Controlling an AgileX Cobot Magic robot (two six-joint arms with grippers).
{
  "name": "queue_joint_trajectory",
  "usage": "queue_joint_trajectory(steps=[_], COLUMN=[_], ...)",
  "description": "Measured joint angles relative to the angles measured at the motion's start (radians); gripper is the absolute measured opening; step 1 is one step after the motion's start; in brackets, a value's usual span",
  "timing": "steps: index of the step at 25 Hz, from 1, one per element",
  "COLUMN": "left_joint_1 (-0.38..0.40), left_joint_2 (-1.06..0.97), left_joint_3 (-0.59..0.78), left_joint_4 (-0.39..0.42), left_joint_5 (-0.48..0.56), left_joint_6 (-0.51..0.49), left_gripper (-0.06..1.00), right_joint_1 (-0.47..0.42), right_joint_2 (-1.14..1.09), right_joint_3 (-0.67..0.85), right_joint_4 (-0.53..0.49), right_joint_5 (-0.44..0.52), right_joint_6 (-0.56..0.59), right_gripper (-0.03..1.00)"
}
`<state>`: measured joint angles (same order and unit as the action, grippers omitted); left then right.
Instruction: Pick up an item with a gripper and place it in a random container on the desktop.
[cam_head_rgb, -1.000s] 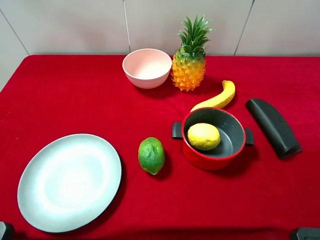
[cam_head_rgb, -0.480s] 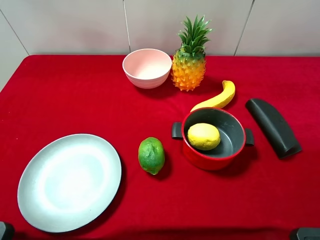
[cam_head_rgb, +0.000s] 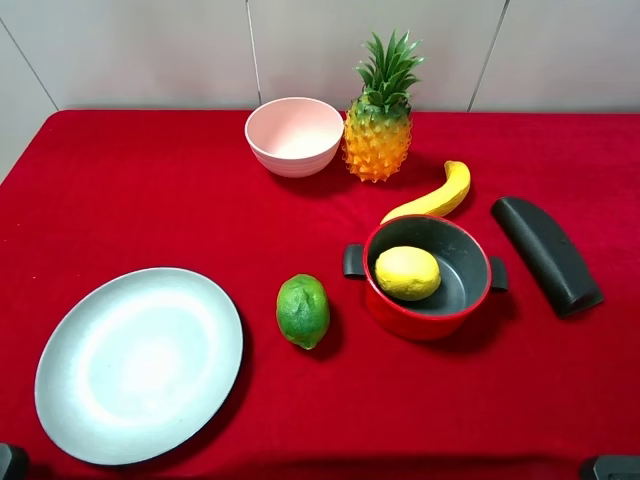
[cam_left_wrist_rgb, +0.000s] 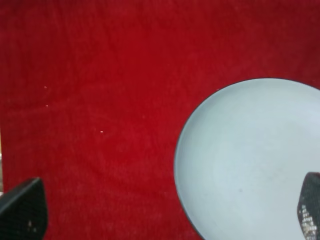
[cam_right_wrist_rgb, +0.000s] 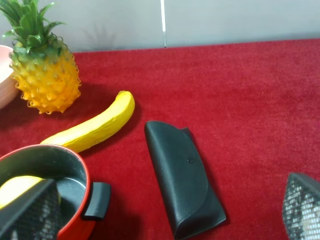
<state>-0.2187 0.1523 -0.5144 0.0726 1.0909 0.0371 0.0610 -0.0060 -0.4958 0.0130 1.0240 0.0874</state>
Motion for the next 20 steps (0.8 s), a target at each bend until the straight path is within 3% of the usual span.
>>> queue_joint_trajectory(steps=[8,20], left_joint_1=[0.104,0.115], left_joint_2=[-0.132,-0.157], left_joint_3=[0.016,0.016], left_joint_4=[-0.040,-0.054], left_joint_5=[-0.026,-0.026], left_joint_6=[0.046,0.046], left_gripper=[0.99,0.99], right_joint_1=[0.000,0.000], right_joint_2=[0.000,0.000], right_joint_3=[0.000,0.000], right_joint_4=[0.000,0.000], right_joint_5=[0.000,0.000], right_joint_6=[0.000,0.000], right_gripper=[0.69,0.69])
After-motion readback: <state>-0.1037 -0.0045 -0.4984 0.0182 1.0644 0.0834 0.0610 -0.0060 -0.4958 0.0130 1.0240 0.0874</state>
